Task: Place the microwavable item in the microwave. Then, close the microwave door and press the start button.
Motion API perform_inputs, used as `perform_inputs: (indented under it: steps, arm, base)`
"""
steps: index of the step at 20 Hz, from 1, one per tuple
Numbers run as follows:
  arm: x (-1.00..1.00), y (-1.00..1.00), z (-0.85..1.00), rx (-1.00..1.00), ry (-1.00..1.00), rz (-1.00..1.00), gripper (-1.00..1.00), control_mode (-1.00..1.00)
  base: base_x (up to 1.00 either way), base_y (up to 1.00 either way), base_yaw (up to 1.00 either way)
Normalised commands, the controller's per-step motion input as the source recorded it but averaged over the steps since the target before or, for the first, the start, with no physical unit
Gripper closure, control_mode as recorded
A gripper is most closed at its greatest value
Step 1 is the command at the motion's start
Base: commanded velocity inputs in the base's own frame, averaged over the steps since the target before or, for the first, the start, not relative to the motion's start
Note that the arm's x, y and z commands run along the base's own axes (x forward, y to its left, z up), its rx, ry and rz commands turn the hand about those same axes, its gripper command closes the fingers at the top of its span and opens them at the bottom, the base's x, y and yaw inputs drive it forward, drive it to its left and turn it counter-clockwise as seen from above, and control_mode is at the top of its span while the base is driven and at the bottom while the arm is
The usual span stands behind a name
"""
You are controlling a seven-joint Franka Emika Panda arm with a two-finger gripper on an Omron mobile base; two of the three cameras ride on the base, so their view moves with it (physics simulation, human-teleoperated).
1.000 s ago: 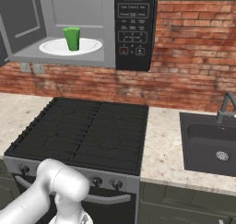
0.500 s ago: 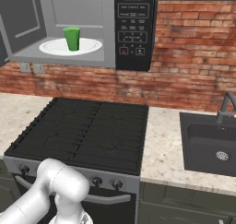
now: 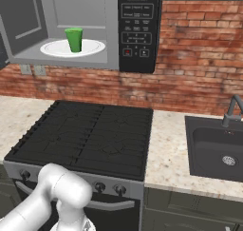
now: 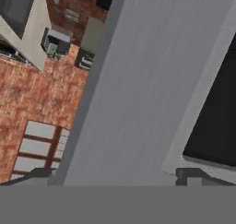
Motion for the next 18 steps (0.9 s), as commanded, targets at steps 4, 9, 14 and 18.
perform_inputs:
  steps: [4, 9, 14, 18]
  arm:
    - [-0.06, -0.82, 0.32, 0.22, -0.28, 0.20, -1.00, -1.00]
    - [-0.04, -0.99, 0.06, 0.27, -0.23, 0.27, -1.00, -1.00]
    - [0.02, -1.00, 0.00, 0.31, -0.12, 0.32, -1.00, -1.00]
    - [0.14, -1.00, 0.00, 0.27, -0.05, 0.36, -1.00, -1.00]
  base:
    - [0.00, 0.00, 0.00]
    - [0.00, 0.00, 0.00]
    - [0.00, 0.00, 0.00]
    - [0.00, 0.00, 0.00]
